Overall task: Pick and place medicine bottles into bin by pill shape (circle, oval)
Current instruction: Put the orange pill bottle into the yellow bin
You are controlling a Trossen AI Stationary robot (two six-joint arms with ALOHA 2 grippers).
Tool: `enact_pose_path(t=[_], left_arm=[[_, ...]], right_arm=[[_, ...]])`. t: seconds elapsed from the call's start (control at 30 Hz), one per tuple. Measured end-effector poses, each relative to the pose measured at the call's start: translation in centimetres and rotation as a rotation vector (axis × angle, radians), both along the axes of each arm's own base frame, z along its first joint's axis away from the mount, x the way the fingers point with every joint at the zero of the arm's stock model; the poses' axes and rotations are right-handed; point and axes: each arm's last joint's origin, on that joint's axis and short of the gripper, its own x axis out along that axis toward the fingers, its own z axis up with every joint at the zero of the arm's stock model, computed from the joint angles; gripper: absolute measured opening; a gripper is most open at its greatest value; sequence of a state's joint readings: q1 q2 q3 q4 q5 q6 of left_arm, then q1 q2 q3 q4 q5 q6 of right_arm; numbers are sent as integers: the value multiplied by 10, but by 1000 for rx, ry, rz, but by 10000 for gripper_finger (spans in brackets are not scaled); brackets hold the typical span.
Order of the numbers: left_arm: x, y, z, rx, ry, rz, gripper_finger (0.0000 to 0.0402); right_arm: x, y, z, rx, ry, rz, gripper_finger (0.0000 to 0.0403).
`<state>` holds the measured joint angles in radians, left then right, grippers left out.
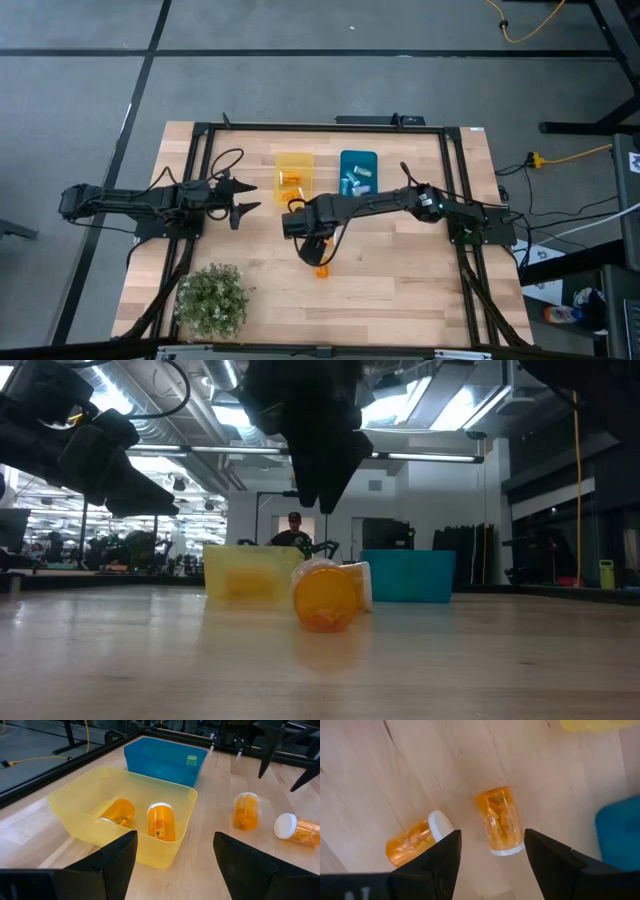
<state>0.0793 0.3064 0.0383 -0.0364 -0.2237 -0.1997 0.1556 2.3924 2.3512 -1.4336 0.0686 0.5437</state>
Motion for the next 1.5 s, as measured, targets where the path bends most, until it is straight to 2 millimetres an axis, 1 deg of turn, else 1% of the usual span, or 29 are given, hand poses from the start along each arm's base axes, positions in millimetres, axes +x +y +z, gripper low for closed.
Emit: enact_pose_path(t=[0.1,0.17,0.37,0.47,0.6,0.67,0.83,0.9,0.97,1.2,1.4,1.5], left_arm=[[0,0,0,0,0,0,255],[0,0,0,0,0,0,255],[0,0,0,0,0,0,255],[0,0,0,0,0,0,255],[0,0,0,0,0,0,255],[0,0,0,0,0,0,255],[0,0,0,0,0,0,255],[0,0,0,0,0,0,255],[0,0,0,0,0,0,255],[0,0,0,0,0,0,255],[0,0,0,0,0,0,255],[0,0,0,0,0,0,255]], right_arm=[[-1,-2,-1,-1,17,76,220],[-1,-2,-7,-4,33,101,220],[-6,-2,-39,68,135,146,220],[-6,-3,-41,30,136,165,220],[-4,-3,-48,19,117,239,220],[-1,-2,-56,41,86,264,220],[-7,-4,-79,4,116,252,220],[-9,-6,-85,4,136,249,220],[-12,-7,-96,13,155,248,220],[-14,-7,-104,14,150,248,219],[-9,-14,-91,20,159,236,187],[-7,-21,-76,18,171,220,174]])
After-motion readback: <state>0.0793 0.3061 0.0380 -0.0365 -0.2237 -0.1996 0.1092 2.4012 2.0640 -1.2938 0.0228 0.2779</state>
